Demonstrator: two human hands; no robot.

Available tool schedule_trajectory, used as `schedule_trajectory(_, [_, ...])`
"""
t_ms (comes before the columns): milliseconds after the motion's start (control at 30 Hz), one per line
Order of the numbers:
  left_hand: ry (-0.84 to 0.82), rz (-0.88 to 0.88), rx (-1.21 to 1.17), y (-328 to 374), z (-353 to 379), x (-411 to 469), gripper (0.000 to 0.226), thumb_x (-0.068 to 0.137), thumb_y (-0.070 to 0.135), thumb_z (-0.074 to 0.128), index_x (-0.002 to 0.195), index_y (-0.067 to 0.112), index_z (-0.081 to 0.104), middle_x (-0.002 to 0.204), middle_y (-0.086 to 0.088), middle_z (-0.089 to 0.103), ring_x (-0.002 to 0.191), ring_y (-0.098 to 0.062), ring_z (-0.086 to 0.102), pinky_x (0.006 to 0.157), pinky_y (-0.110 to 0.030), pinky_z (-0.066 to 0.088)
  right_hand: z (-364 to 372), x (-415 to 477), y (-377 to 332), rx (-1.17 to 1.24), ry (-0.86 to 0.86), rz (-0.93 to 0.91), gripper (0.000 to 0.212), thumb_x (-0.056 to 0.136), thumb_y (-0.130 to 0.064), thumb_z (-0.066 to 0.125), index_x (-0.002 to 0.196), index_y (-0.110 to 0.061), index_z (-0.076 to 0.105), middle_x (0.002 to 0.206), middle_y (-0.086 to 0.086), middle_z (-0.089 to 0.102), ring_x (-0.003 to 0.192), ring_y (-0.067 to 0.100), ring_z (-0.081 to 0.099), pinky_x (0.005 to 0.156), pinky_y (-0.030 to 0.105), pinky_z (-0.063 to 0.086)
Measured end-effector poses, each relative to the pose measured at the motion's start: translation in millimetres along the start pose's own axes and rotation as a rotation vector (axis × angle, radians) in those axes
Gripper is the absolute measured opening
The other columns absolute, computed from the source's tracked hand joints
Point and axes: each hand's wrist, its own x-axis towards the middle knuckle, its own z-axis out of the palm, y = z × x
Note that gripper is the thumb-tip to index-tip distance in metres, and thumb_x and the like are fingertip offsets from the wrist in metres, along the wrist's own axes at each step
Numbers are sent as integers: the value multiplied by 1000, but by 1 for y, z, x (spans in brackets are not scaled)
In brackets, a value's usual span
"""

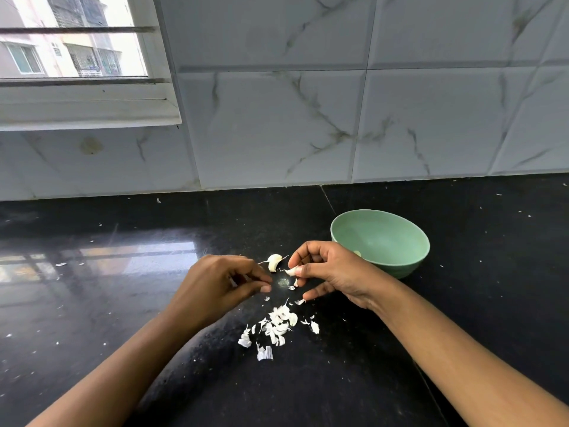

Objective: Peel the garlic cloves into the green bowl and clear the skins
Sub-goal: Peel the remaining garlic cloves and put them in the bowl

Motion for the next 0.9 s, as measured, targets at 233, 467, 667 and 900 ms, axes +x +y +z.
schedule_trajectory(233, [-128, 29, -49, 0, 5, -2, 42, 82, 15, 73, 112, 43, 63, 92, 35, 67, 87, 18, 62, 72, 1, 43, 0, -1, 0, -35, -2, -7, 8, 88, -1, 61, 95, -5, 61, 75, 0, 58, 67, 8, 59, 58, 27, 57])
schedule_trajectory(467, [16, -157, -172, 6, -1, -2, 38, 65, 65, 71, 76, 28, 74, 65, 16, 70, 58, -2, 67, 58, -16, 52, 1, 0, 1, -44, 10, 2, 8, 88, 0, 60, 93, -7, 61, 74, -1, 57, 67, 7, 59, 58, 27, 56])
schedule_trajectory(667, [-136, -378, -502, 3, -2, 4, 8, 87, 16, 63, 87, 14, 70, 80, 0, 75, 67, -15, 70, 53, -22, 49, 1, 0, 1, -46, 10, 2, 8, 88, 0, 61, 93, -7, 60, 72, -2, 57, 66, 7, 58, 58, 27, 57])
schedule_trajectory(900, [-86, -333, -503, 4, 1, 4, 18, 82, 19, 71, 92, 33, 71, 88, 4, 75, 80, -32, 67, 61, -27, 51, 1, -1, 2, -99, 1, -20, 12, 87, 0, 62, 97, -6, 60, 75, -2, 59, 69, 8, 60, 61, 31, 57])
